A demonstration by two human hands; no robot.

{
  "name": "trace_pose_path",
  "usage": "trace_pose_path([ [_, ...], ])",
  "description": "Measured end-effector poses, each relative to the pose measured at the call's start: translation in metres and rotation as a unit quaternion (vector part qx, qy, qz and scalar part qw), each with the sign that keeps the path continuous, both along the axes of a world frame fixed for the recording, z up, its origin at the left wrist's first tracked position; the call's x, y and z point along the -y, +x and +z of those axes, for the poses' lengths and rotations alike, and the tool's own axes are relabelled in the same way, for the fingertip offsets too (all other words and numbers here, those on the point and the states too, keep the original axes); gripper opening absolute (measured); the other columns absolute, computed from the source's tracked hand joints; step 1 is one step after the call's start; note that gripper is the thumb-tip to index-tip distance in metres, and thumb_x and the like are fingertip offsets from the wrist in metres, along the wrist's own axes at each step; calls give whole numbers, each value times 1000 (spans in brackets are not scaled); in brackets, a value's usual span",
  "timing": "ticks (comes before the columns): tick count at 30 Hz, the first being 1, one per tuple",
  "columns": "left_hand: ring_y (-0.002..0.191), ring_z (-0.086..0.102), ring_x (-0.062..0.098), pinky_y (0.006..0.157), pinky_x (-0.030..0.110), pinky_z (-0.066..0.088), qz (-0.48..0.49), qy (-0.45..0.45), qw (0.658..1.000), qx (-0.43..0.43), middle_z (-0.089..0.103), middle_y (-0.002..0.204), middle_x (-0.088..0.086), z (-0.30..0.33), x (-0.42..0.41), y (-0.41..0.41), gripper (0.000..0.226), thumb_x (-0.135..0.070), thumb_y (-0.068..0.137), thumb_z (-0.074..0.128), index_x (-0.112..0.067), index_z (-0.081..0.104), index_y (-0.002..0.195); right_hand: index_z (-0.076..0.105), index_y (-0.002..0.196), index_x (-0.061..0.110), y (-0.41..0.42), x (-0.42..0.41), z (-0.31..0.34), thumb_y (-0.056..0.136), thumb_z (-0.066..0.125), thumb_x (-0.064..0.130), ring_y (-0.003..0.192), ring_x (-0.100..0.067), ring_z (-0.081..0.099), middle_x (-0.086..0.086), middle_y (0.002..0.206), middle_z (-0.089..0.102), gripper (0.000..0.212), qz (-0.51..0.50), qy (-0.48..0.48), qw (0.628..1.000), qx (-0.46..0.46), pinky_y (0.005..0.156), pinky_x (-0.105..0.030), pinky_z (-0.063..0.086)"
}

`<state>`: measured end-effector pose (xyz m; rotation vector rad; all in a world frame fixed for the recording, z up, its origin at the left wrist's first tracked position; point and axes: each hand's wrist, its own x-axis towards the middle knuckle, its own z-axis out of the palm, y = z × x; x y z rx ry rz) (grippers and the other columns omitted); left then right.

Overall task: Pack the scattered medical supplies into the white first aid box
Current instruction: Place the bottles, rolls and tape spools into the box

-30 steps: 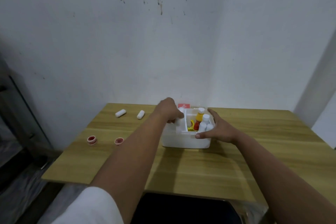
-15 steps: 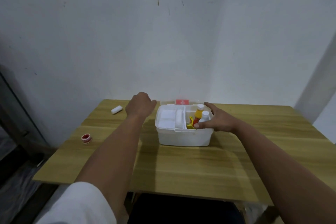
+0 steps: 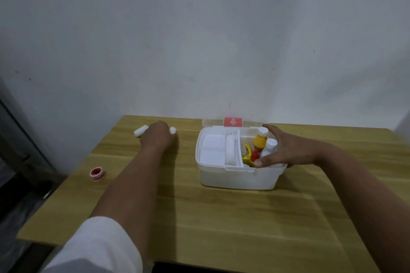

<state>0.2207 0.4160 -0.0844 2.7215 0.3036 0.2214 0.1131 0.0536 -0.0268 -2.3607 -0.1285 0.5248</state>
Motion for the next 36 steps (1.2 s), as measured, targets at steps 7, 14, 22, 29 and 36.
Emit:
trace_pose_path([
  [7,107,57,33,88,44,46,8,99,994,44,67,106,9,-4,-23,16,41,-55,92,57,-17,73,89,8,157,48,8,4,-6,47,87,79,136,-22,50,13,158,39,139,16,9,1000,12,100,-46,56],
  [14,101,67,32,85,41,53,6,20,1000,0,74,107,8,-5,-56,10,37,-56,89,66,-22,78,98,21,161,30,-7,-13,-9,57,76,82,140,-18,46,9,160,39,129,-64,31,992,107,110,-37,42],
  [22,92,68,30,77,39,55,-7,14,999,34,74,99,6,-3,-43,-11,20,-43,89,69,-28,78,98,34,157,34,-35,-18,-19,43,84,80,142,-15,41,9,161,35,133,-119,106,967,199,115,-40,39],
  [29,91,67,22,76,34,53,-88,-152,978,113,70,103,0,35,6,-46,38,-40,83,79,-18,70,113,24,161,26,-49,-16,-25,52,98,47,139,-10,39,9,159,33,133,-108,140,968,179,105,-27,37],
  [36,93,65,15,72,25,47,-190,-145,964,116,71,102,-1,85,63,-85,32,-27,78,84,-16,73,106,28,159,27,-60,-20,-19,39,96,64,139,-18,44,4,160,37,143,-124,128,968,174,112,-40,43],
])
